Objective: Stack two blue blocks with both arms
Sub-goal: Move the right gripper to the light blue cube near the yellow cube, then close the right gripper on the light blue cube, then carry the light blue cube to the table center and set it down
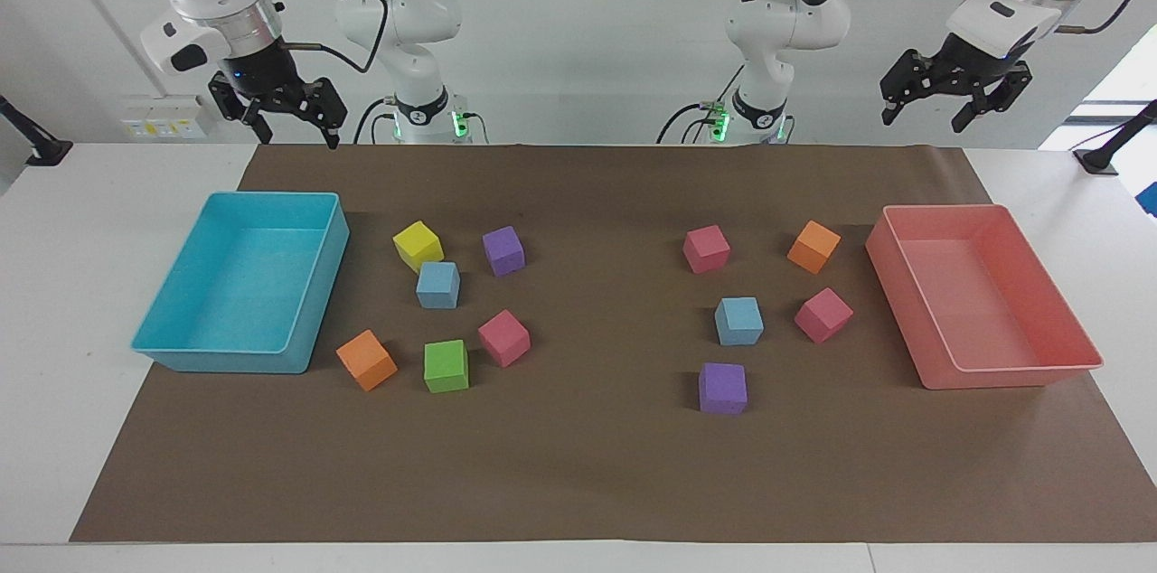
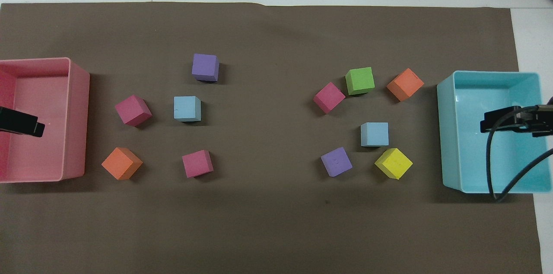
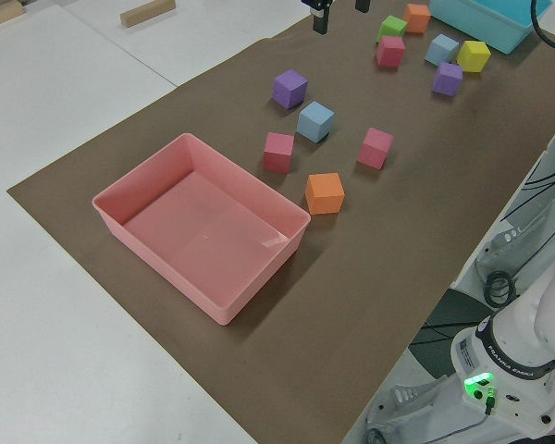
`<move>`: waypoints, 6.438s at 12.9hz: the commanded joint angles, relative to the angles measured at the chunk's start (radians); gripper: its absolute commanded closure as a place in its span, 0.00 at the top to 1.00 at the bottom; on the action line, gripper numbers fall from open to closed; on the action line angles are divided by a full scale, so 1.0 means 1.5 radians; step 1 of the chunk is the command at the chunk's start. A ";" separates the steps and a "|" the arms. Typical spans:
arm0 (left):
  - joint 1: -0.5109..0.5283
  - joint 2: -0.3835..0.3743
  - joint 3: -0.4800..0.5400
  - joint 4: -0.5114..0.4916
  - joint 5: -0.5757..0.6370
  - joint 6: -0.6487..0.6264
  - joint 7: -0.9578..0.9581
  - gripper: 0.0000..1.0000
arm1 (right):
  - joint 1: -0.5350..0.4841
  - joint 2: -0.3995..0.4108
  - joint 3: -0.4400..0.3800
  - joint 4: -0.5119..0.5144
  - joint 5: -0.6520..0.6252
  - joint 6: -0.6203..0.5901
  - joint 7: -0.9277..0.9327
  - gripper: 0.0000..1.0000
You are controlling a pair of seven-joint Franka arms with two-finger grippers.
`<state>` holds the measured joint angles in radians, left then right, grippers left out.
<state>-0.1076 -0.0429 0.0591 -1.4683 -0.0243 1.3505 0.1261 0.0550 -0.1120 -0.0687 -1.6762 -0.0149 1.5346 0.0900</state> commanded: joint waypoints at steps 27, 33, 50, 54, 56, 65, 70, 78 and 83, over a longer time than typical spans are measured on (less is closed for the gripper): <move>0.006 -0.005 -0.003 0.002 0.003 0.003 0.001 1.00 | 0.071 0.129 0.017 -0.154 0.003 0.302 0.011 1.00; 0.005 -0.005 -0.004 0.002 0.003 0.004 0.001 1.00 | 0.093 0.147 0.018 -0.280 0.044 0.437 0.013 1.00; 0.005 -0.005 -0.004 0.002 0.003 0.003 0.000 1.00 | 0.116 0.179 0.017 -0.362 0.052 0.528 0.032 1.00; 0.005 -0.005 -0.004 0.001 0.003 0.003 0.001 1.00 | 0.116 0.180 0.017 -0.363 0.052 0.527 0.032 0.97; 0.005 -0.005 -0.004 0.002 0.003 0.003 0.001 1.00 | 0.115 0.181 0.017 -0.363 0.052 0.527 0.039 0.20; 0.005 -0.005 -0.004 0.002 0.003 0.006 0.001 1.00 | 0.112 0.157 0.016 -0.303 0.053 0.476 0.062 0.00; 0.005 -0.005 -0.004 0.002 0.003 0.006 0.001 1.00 | 0.112 0.115 0.015 -0.197 0.044 0.304 0.065 0.00; 0.005 -0.004 -0.004 0.002 0.003 0.006 0.003 1.00 | 0.187 0.158 0.022 -0.078 0.055 0.235 0.126 0.00; 0.005 -0.004 -0.004 0.002 0.003 0.006 0.003 1.00 | 0.287 0.272 0.030 0.031 0.053 0.247 0.279 0.00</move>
<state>-0.1076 -0.0429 0.0590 -1.4683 -0.0243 1.3511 0.1260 0.4693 0.2077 -0.0263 -1.7254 0.0572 1.9109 0.4604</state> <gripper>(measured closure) 0.000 0.410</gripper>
